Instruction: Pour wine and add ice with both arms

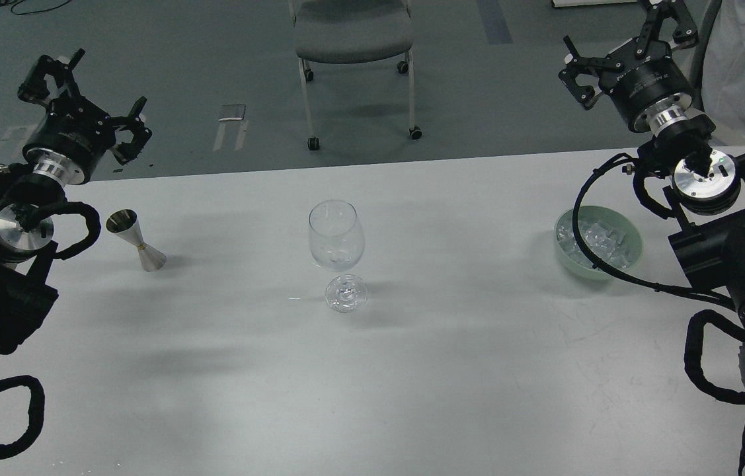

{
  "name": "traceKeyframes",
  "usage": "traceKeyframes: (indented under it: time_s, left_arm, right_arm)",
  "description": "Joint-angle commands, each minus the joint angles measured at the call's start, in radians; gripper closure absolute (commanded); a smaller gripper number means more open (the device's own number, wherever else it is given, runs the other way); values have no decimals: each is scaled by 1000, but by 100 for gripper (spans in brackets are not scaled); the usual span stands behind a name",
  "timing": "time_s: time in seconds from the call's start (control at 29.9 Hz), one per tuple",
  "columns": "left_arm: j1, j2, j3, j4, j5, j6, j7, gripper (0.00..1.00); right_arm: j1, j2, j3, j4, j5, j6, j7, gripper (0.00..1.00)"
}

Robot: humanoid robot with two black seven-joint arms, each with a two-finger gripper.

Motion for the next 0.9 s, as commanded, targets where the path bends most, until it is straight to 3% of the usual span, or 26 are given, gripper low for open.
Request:
traceKeyframes:
  time_s: [0.0, 0.64, 0.87]
  left_arm:
    - [-6, 0, 1, 0, 0, 0, -8, 2]
    - [-7, -15, -8, 10, -21, 0, -16, 2]
    - [-6, -28, -7, 12, -22, 0, -59, 2]
  right_arm:
    - [0, 1, 0, 3, 0, 0, 0, 0]
    - [2, 6, 0, -8, 0, -9, -2, 0]
    - [2, 7, 0, -8, 0, -11, -2, 0]
